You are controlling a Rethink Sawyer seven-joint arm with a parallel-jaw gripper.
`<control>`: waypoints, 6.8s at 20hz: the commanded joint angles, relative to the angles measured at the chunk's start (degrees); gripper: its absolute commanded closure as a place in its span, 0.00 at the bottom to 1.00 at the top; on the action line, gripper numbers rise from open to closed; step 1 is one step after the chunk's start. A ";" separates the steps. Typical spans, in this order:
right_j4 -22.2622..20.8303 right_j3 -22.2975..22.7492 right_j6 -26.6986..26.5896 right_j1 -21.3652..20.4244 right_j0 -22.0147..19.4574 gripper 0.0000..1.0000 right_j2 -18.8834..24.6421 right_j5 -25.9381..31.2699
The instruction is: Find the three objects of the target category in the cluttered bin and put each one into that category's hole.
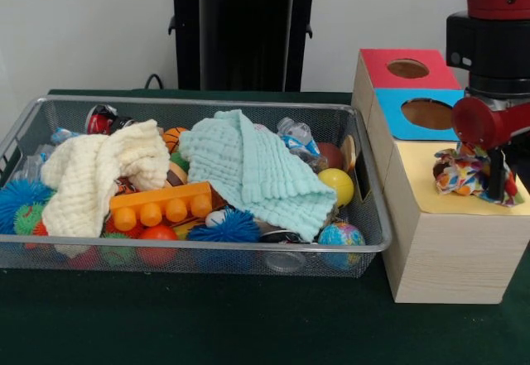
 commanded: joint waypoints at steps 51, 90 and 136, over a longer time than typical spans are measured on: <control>-2.24 6.64 6.17 4.80 1.20 1.00 -5.79 13.09; 4.01 11.95 12.75 1.85 3.14 1.00 -5.17 4.38; 7.52 13.06 12.22 -5.44 5.21 0.00 -6.39 7.37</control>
